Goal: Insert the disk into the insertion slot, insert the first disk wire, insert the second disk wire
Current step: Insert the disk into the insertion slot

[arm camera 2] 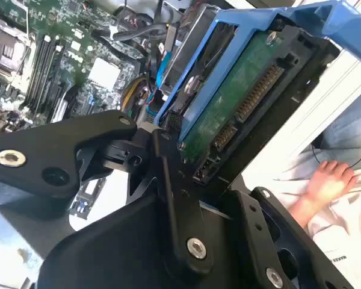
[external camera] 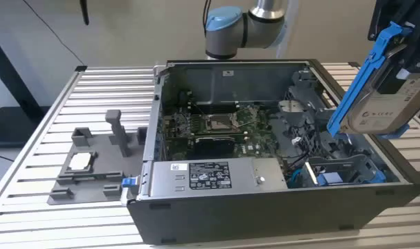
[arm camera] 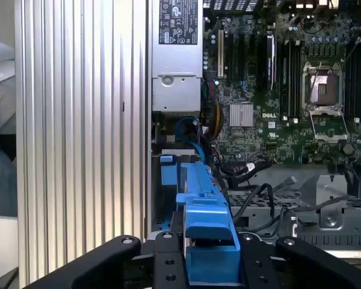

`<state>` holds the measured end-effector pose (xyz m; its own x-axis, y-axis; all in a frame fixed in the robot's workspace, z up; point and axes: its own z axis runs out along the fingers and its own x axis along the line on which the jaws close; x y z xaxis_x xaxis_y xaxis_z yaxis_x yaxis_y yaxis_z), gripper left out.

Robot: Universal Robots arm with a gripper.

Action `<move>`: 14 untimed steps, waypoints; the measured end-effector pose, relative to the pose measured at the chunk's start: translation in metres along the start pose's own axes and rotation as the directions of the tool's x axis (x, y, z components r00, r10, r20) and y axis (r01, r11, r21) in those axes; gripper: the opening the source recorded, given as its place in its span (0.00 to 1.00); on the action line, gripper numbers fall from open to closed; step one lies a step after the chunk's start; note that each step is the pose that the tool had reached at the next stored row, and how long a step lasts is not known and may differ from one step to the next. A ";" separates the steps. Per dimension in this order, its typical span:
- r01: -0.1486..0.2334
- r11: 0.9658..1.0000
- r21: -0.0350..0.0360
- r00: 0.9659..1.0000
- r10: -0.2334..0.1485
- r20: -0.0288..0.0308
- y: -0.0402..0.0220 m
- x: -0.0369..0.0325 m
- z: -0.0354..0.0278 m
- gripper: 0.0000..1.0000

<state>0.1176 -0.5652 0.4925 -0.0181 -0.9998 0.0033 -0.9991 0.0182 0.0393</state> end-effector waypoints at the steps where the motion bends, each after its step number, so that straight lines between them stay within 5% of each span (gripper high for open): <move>1: 0.000 1.000 0.000 1.000 0.000 0.000 0.0000 0.0000 0.0000 0.33; 14: 0.000 1.000 0.000 1.000 0.000 0.000 -0.0001 0.0000 0.0016 0.33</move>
<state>0.1176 -0.5653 0.4910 -0.0181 -0.9998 0.0034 -0.9991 0.0182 0.0393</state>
